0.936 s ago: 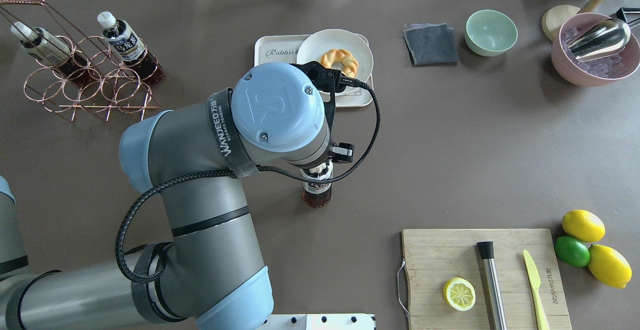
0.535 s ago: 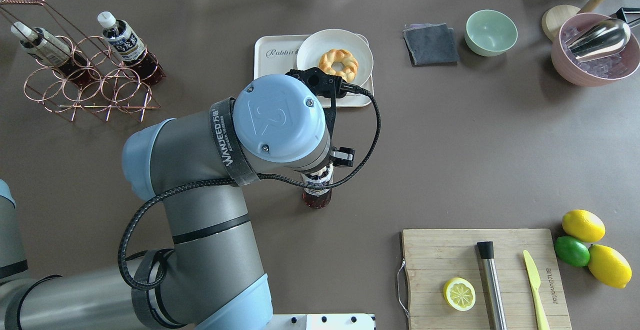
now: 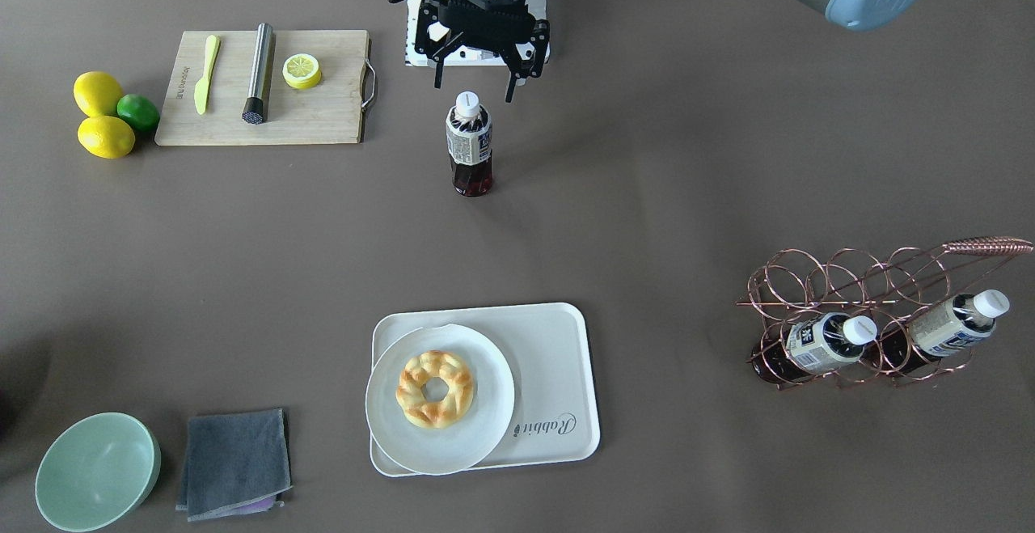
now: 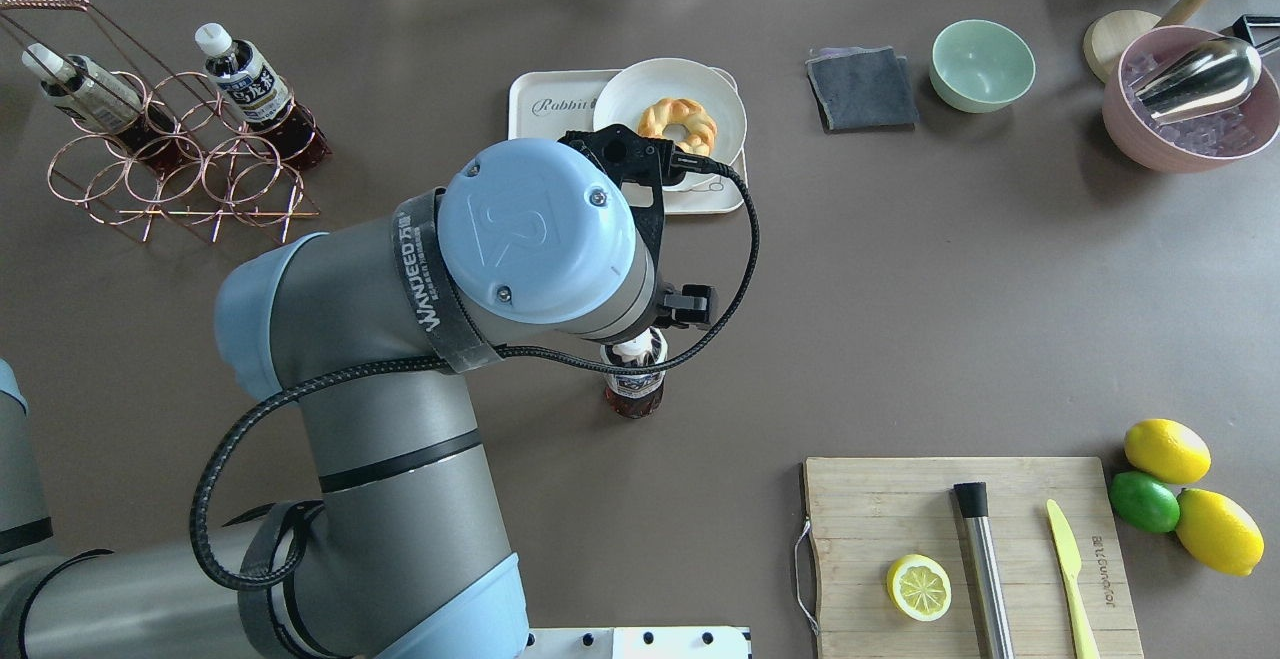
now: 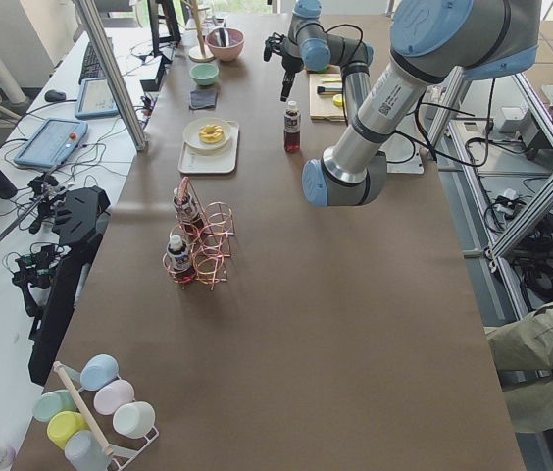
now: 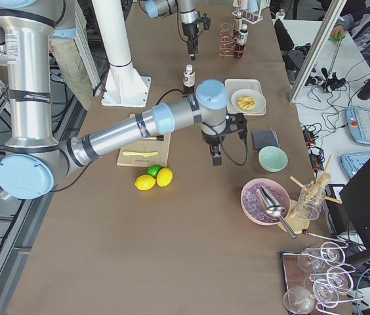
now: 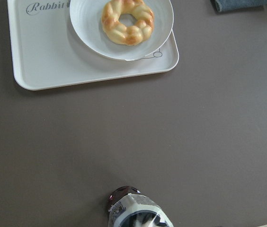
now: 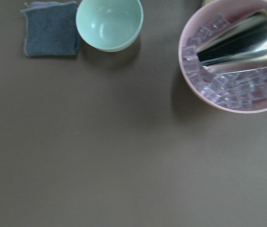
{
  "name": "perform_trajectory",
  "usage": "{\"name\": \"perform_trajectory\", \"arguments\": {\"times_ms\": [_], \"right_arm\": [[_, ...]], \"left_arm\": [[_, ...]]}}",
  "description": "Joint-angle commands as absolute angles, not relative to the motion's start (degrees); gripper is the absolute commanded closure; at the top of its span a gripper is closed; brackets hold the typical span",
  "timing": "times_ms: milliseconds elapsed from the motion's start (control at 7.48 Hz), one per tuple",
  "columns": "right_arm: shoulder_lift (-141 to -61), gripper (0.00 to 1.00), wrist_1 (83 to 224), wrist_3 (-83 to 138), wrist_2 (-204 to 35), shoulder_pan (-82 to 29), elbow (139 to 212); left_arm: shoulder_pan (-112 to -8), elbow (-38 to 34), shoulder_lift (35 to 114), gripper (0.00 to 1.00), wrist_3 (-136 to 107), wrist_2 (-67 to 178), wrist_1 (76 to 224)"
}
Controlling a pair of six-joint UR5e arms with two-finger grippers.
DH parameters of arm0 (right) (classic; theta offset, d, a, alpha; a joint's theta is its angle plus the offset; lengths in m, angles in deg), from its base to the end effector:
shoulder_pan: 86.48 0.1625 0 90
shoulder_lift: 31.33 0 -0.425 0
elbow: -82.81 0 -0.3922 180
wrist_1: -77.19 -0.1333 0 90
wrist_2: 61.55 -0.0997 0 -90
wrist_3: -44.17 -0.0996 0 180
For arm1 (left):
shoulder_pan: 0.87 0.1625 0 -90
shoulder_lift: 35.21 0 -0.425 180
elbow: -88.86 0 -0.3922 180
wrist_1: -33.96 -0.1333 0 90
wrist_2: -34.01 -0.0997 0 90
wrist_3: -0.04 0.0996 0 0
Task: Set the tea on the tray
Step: 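Open the left gripper and withdraw while the right arm reaches toward the bottle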
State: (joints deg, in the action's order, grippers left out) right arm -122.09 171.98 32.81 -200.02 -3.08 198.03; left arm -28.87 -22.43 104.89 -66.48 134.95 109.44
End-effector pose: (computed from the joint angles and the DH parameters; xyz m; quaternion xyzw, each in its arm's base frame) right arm 0.0046 -0.4711 0.4537 0.0907 -0.4238 -0.0327 0.9006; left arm 0.4651 -0.3769 0.0334 0.1303 0.4634 0.0108 0.8765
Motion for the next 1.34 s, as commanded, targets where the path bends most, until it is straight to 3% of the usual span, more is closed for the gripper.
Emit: {"name": "perform_trajectory", "arguments": {"times_ms": [0, 535, 936, 1204], "right_arm": [[-107.33, 0.00, 172.20, -9.48, -189.60, -25.38, 206.99], [-88.95, 0.00, 181.30, -30.26, -176.45, -46.46, 206.39], [-77.60, 0.00, 183.36, -36.15, -170.99, -53.42, 198.33], [-71.96, 0.03, 183.62, -36.16, -169.23, -55.44, 191.21]], "left_arm": [[-37.13, -24.51, 100.87, 0.09, -62.92, 143.67, 109.63], [-53.56, -24.61, 90.59, 0.09, -44.48, 156.16, 109.63], [-63.77, -26.62, 81.01, 0.08, -31.28, 161.79, 109.54], [-64.24, -27.59, 79.40, 0.06, -30.80, 161.81, 109.63]]}}
